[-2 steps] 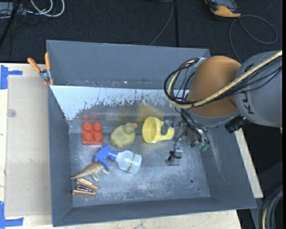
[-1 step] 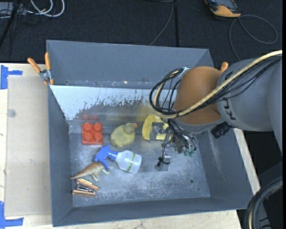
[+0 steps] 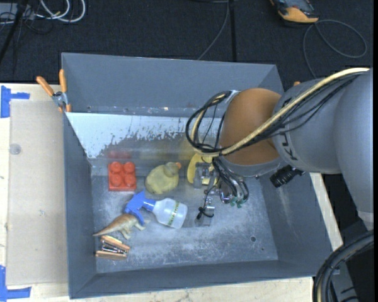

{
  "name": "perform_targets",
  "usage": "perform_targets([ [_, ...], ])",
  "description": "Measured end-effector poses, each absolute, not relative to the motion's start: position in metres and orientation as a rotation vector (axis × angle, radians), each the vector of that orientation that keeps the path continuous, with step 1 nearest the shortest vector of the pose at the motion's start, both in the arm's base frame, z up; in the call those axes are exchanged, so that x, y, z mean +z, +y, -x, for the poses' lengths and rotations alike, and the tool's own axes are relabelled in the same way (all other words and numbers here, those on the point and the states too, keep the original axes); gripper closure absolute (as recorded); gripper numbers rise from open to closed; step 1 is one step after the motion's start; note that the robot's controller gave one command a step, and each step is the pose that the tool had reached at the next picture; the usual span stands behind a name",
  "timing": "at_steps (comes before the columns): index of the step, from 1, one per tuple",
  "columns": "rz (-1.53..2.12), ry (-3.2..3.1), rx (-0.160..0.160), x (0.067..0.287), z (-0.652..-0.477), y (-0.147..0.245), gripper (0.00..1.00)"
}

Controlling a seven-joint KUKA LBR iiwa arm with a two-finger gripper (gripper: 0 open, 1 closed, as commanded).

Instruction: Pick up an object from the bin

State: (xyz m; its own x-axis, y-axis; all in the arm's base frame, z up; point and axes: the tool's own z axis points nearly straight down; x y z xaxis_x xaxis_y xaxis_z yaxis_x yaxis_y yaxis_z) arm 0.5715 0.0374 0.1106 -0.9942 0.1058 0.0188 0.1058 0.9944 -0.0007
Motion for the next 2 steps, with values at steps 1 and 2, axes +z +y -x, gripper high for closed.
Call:
perform_targets([
  [1,0.122,-3.141,0.000,0.108,-0.537,0.072,0.00],
  [2,0.070,-3.128,-0.003,0.097,-0.515,0.087,0.00],
])
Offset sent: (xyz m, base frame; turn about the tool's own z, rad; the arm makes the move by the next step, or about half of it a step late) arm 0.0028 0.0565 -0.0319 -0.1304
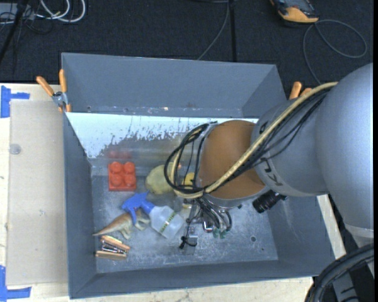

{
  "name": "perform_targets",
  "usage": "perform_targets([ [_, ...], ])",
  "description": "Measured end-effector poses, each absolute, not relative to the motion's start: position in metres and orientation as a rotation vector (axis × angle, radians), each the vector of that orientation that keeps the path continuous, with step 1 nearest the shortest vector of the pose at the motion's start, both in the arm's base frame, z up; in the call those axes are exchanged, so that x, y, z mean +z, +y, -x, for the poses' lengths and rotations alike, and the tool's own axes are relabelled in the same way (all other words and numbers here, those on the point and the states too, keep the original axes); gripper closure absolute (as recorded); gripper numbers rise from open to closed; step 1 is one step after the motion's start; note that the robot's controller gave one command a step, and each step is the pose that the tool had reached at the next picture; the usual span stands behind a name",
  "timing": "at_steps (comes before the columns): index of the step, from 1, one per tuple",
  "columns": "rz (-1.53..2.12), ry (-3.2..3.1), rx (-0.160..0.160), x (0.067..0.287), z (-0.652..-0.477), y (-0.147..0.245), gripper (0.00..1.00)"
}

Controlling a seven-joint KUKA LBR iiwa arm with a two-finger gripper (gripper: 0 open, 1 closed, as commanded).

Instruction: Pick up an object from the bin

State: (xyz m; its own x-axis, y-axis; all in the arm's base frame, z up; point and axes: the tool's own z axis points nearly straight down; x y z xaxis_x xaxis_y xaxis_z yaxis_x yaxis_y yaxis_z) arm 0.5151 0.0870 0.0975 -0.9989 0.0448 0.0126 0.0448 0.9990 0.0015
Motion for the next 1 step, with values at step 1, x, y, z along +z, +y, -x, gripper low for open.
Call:
perform_targets([
  [1,0.197,-3.135,0.001,0.0688,-0.5462,0.1290,1.00],
])
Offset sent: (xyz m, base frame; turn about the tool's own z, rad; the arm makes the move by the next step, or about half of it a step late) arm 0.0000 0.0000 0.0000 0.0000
